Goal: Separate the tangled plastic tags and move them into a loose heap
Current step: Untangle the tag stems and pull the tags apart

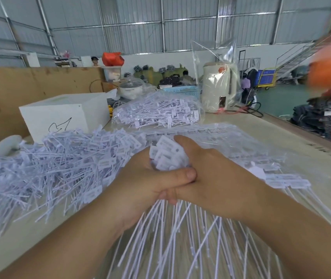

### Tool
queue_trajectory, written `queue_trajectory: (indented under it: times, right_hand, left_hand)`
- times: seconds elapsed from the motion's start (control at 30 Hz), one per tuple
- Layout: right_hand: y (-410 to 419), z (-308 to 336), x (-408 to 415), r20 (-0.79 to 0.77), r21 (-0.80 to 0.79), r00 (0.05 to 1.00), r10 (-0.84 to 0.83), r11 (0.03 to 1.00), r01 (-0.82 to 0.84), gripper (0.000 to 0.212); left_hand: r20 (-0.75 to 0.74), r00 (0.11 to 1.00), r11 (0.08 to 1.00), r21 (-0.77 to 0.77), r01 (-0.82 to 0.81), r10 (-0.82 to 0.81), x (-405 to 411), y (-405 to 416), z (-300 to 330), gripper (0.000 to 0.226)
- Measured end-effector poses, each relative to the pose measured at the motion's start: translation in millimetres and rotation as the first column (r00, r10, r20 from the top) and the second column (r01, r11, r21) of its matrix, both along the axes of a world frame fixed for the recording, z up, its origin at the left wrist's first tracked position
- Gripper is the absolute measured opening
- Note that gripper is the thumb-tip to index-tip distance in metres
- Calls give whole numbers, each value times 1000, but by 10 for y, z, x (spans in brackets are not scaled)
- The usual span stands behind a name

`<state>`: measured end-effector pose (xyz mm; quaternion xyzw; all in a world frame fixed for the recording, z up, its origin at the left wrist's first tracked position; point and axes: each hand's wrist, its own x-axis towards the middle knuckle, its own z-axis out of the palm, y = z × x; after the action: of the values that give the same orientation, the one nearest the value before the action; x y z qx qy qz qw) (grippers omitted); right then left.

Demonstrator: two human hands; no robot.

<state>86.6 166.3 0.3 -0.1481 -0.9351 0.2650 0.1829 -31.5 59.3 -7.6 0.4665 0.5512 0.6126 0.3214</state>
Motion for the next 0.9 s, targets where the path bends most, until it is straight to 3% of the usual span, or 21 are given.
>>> queue_trajectory:
  times: [0.1,0.2,0.27,0.37,0.6,0.7,0.83,0.9]
  right_hand:
    - [26,2,13,1,-84,999,47,995,-46,84]
    - [48,38,47,-38,-87,995,89,992,-92,41]
    - [67,48,61,-45,-65,996,83,994,-86,29]
    - [91,49,53,-51,-17,996,78,997,-79,37]
    - [109,51,60,-175,-148,983,63,985,-89,44]
    - [55,35,28,-283,-215,958,49,970,-113,44]
    - [-99,-40,-73,-417,-167,908,-37,985,-37,44]
    - [-179,-94,-129,-471,-91,880,-64,996,24,46]
  left_hand:
    - [18,999,997,53,-49,48,7,16,-7,29]
    - [76,992,988,106,-112,104,-16,17,10,30]
    - [29,986,979,117,-168,165,-43,27,-2,17]
    - [26,979,967,150,-205,203,-39,43,-1,14]
    - [96,962,952,149,-267,254,-61,-5,79,15]
    - [247,936,949,129,-288,251,-39,20,94,22]
    - [403,882,946,103,-308,243,-38,49,93,38]
    - [442,868,945,116,-306,227,-26,47,106,25]
